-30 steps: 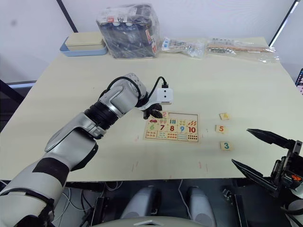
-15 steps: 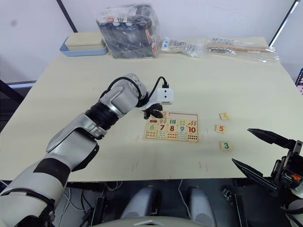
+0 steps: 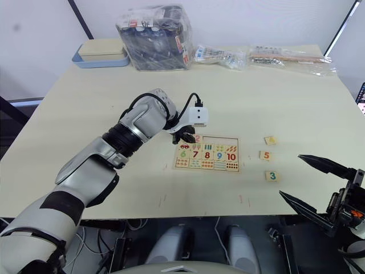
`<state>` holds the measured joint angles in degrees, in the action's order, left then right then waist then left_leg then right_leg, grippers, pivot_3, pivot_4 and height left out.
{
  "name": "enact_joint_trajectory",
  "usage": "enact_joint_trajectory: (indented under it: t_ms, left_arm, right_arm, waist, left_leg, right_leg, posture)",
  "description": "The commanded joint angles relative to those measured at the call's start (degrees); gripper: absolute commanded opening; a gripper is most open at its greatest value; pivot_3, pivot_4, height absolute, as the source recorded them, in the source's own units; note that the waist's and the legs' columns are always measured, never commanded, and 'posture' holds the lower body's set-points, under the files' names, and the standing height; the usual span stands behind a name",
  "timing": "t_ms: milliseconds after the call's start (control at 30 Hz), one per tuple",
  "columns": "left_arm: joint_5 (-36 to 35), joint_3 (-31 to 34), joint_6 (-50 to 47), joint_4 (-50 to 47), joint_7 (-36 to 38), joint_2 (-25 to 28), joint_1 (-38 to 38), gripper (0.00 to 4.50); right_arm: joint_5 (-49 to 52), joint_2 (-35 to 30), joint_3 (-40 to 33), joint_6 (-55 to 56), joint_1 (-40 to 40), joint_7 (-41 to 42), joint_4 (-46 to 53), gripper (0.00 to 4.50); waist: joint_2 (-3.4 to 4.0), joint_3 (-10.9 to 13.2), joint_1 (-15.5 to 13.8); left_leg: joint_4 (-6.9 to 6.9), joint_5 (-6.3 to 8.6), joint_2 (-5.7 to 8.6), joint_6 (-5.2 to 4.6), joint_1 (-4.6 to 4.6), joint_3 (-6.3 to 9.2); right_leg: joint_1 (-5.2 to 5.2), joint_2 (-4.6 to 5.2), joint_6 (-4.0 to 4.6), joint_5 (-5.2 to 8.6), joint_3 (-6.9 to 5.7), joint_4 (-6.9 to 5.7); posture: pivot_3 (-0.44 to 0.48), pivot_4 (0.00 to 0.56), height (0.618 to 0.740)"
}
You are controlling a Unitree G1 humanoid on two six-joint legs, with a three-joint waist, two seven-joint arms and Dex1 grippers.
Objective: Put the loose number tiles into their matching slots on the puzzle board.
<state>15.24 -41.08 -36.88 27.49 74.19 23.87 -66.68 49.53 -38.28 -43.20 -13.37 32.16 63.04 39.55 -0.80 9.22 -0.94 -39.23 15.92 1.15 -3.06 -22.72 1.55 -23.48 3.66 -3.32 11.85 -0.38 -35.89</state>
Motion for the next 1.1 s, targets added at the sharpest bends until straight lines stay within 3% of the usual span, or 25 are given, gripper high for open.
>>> enact_joint_trajectory:
  t_ms: [33, 67, 100, 200, 400, 500, 767, 933, 1067, 1100]
  left_arm:
    - [0.5, 1.1, 0.4, -1.8, 0.6, 0.2, 0.1, 0.98]
    - [0.5, 1.2, 0.3, -2.0, 0.6, 0.2, 0.2, 1.98]
    - [0.5, 1.3, 0.3, -2.1, 0.7, 0.3, 0.1, 2.59]
    - [-0.6, 3.2, -0.2, -2.1, 1.5, 0.7, -0.9, 3.57]
    - [-4.8, 8.1, 1.4, -1.8, 4.8, 2.8, -2.7, 3.57]
    - [-8.9, 13.9, 10.6, 2.2, 2.6, 1.8, -1.7, 3.57]
    - [-10.3, 16.9, 20.9, 11.2, 2.3, -0.7, -2.5, 3.57]
    - [-9.4, 17.3, 26.0, 16.1, 0.4, -2.1, -2.2, 2.1]
    - [-8.4, 17.0, 29.8, 19.6, -1.1, -3.4, -1.9, 0.12]
    - [-8.0, 16.7, 30.6, 20.1, -1.3, -3.6, -1.6, 0.01]
  right_arm:
    - [0.2, 0.3, -0.4, 1.1, 0.4, -0.3, 1.6, 4.5]
    - [0.2, 0.4, -0.3, 1.1, 0.4, -0.3, 1.7, 4.5]
    - [0.2, 0.4, -0.3, 1.1, 0.5, -0.3, 1.7, 4.5]
    - [0.1, 0.5, -0.3, 1.2, 0.5, -0.2, 1.6, 4.5]
    - [-0.3, 0.6, 0.4, 1.4, -0.2, -0.3, 1.2, 4.5]
    - [-0.6, 0.5, 1.0, 1.6, -0.8, -0.5, 0.9, 4.5]
    - [-1.1, 0.6, 1.7, 1.9, -1.4, -0.6, 0.5, 4.5]
    - [-1.2, 0.6, 2.0, 2.0, -1.3, -0.8, 0.6, 4.5]
    - [-1.2, 0.7, 2.2, 2.1, -1.2, -1.3, 1.0, 4.5]
    - [-1.2, 0.8, 2.2, 2.1, -1.1, -1.4, 1.1, 4.5]
  waist:
    - [0.0, 0.0, 0.0]
    - [0.0, 0.0, 0.0]
    - [0.01, 0.0, 0.0]
    - [0.0, 0.0, 0.0]
    - [0.01, 0.0, 0.1]
    - [0.0, 0.0, 0.0]
    - [0.0, 0.0, 0.0]
    - [0.0, 0.0, 0.1]
    - [-0.01, 0.0, 0.0]
    - [-0.01, 0.0, 0.0]
  left_leg:
    - [0.0, 0.0, 0.0, 0.0, 0.0, 0.0]
    - [0.0, 0.0, 0.0, 0.0, 0.0, 0.0]
    - [0.0, 0.0, 0.0, 0.0, 0.01, 0.0]
    - [0.0, 0.0, 0.0, 0.0, 0.01, 0.0]
    - [-0.01, 0.0, -0.01, 0.0, 0.01, 0.0]
    - [-0.01, 0.0, -0.01, 0.0, 0.02, 0.0]
    - [-0.04, 0.0, 0.03, 0.0, 0.01, 0.01]
    - [-0.04, 0.0, 0.04, 0.0, 0.02, 0.0]
    - [-0.07, 0.0, 0.05, 0.0, 0.02, 0.0]
    - [-0.07, 0.0, 0.05, 0.0, 0.02, -0.01]
  right_leg:
    - [0.0, 0.0, 0.0, 0.0, 0.0, 0.0]
    - [0.0, 0.0, 0.0, 0.0, 0.0, 0.0]
    - [0.0, 0.0, 0.0, 0.0, 0.0, 0.0]
    - [0.0, 0.0, 0.0, 0.0, 0.0, -0.01]
    - [0.0, -0.01, 0.0, 0.0, -0.01, -0.02]
    - [0.0, 0.01, 0.0, 0.0, -0.01, -0.02]
    - [0.01, 0.02, 0.0, -0.01, -0.01, -0.02]
    - [0.01, 0.01, 0.0, -0.01, 0.0, -0.03]
    - [0.02, 0.01, -0.01, -0.02, -0.01, -0.05]
    - [0.01, 0.01, -0.01, -0.02, 0.0, -0.05]
  posture:
    - [0.0, 0.15, 0.74]
    - [0.0, 0.15, 0.74]
    - [0.0, 0.15, 0.74]
    - [0.0, 0.15, 0.74]
    - [0.0, 0.15, 0.74]
    - [0.0, 0.15, 0.74]
    - [0.0, 0.15, 0.74]
    - [0.0, 0.15, 0.74]
    - [0.0, 0.15, 0.74]
    - [0.0, 0.15, 0.74]
